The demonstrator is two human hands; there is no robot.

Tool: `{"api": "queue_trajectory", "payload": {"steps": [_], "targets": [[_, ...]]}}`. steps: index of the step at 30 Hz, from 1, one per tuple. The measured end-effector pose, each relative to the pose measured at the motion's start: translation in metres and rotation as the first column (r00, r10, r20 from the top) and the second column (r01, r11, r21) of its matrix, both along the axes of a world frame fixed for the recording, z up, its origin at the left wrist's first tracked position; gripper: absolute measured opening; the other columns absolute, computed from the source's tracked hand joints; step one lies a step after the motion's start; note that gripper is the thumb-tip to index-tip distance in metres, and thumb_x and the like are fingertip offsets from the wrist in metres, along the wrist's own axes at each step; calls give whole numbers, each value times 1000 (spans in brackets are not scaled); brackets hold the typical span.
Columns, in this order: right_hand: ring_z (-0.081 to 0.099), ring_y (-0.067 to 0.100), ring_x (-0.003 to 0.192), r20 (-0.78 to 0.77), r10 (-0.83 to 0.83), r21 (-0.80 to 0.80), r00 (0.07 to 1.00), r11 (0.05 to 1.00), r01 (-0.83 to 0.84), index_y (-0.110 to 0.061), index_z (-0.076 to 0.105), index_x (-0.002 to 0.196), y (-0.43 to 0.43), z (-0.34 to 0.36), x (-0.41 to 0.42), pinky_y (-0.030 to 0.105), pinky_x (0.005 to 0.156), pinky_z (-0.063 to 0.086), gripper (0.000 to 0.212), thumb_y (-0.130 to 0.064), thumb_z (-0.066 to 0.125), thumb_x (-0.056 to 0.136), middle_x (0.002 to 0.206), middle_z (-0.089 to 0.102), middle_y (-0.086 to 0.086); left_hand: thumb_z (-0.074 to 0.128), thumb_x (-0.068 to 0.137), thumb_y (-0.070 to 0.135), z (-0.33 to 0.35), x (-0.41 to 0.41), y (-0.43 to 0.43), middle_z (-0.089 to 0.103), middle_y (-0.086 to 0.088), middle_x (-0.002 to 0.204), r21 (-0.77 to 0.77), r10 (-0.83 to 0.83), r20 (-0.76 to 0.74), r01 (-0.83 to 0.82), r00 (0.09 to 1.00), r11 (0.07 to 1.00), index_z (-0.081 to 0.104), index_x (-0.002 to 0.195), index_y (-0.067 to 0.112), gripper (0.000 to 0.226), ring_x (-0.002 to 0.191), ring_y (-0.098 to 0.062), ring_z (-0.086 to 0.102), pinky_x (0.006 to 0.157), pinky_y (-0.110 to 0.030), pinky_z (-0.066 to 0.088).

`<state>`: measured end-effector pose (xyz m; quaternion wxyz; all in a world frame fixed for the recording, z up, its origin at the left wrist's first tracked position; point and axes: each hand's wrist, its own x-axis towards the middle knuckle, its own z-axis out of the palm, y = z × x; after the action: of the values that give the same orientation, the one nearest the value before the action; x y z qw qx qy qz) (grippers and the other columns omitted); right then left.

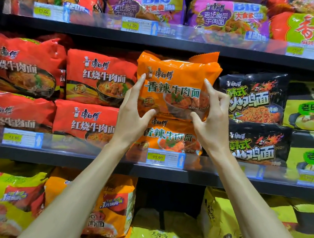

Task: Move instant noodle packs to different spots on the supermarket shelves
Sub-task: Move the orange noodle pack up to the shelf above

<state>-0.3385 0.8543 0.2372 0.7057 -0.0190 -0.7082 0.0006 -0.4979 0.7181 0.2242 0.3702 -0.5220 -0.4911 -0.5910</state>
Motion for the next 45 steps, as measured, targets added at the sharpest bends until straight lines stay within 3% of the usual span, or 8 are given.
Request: {"api": "queue_trajectory", "payload": {"steps": [5,9,14,17,20,24,30,45], "targets": [[40,-16,96,-1,-19,17,1000,1000,19,-11,34,154,0,1,-5,-10,84,32,84,3,75,82,127,42,14,74,92,11,-5,-3,3,31,16,153,13,11,-4,-11,1000,1000,24,162,21,86,140,9,26,111,2,18],[32,-11,110,-15,-5,37,1000,999,5,-9,35,153,-2,10,-6,-10,90,27,83,5,73,82,130,42,17,75,91,11,-1,3,5,32,5,165,47,-2,35,0,999,999,25,161,20,86,152,-10,28,124,-24,24],[38,-8,105,-4,-44,22,999,999,44,-14,33,155,1,20,-12,-4,88,37,83,0,74,84,132,42,13,76,89,10,11,2,9,35,1,164,63,15,37,-18,999,998,28,160,18,86,151,-17,34,124,-39,30],[49,5,86,65,-112,-41,992,993,115,-19,26,158,3,17,-12,18,78,48,87,-8,75,86,131,43,9,77,88,8,6,0,13,38,1,162,69,25,20,-26,999,997,30,159,19,85,150,-15,36,124,-31,31],[50,7,79,94,-148,-56,984,987,154,-20,24,158,6,9,-11,16,69,44,87,-13,74,88,128,45,9,75,90,9,0,-4,13,38,3,161,58,72,-5,-72,997,996,30,159,19,83,147,-5,33,115,-3,21],[52,8,81,82,-130,-50,988,990,135,-22,24,158,5,7,-9,21,73,50,88,-12,75,87,127,45,10,73,92,11,1,-6,8,38,2,161,31,94,-4,-94,996,995,28,160,20,82,143,1,31,109,4,18],[53,9,94,20,-131,-37,991,991,132,-17,35,154,2,5,-6,31,87,55,80,-17,77,86,127,46,12,70,96,16,9,-5,3,30,0,167,-88,117,15,-115,993,989,19,163,20,84,153,-17,30,116,-18,21],[58,24,115,200,-129,-95,971,984,150,-24,36,152,-7,3,17,40,95,54,73,-23,74,89,138,42,8,68,97,20,-2,4,-12,41,-3,157,-151,215,42,-206,976,967,26,161,23,76,145,-16,37,107,-15,24]]}}
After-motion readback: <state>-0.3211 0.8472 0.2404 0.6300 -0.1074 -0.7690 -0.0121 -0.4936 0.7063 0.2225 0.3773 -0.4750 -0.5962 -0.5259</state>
